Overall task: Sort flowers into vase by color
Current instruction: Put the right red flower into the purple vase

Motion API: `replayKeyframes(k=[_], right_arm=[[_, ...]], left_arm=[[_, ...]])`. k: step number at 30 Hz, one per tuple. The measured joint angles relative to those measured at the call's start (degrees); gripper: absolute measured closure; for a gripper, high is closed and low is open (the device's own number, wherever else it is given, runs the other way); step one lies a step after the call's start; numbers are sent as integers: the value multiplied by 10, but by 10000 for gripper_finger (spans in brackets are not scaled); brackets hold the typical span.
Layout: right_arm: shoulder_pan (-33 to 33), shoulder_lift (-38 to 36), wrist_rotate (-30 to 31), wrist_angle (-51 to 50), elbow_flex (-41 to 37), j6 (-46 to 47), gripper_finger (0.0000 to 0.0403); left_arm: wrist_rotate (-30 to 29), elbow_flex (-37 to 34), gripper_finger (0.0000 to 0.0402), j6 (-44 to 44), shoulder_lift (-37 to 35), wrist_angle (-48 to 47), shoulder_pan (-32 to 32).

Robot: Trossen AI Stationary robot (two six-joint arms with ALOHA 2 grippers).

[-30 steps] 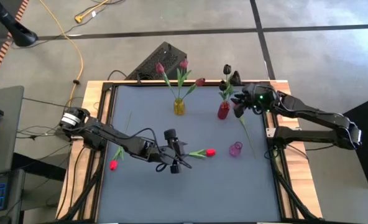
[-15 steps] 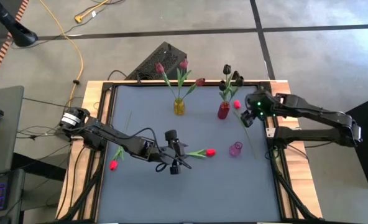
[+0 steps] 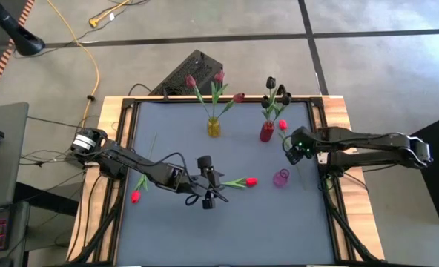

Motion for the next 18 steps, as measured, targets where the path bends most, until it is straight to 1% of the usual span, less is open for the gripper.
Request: replayKeyframes(k=[5,11,14,18], right_arm=[[2,0,3,46,-41,28,143],[2,2,10,99,-71,44,143],[2,14,10,118,-89,52,143],[2,47,12,123,-95,61,143]], left_arm=[[0,0,198,0,0,9,0],[0,0,198,2,0,31,0],[0,0,198,2,0,32,0],[0,0,199,0,0,32,0]])
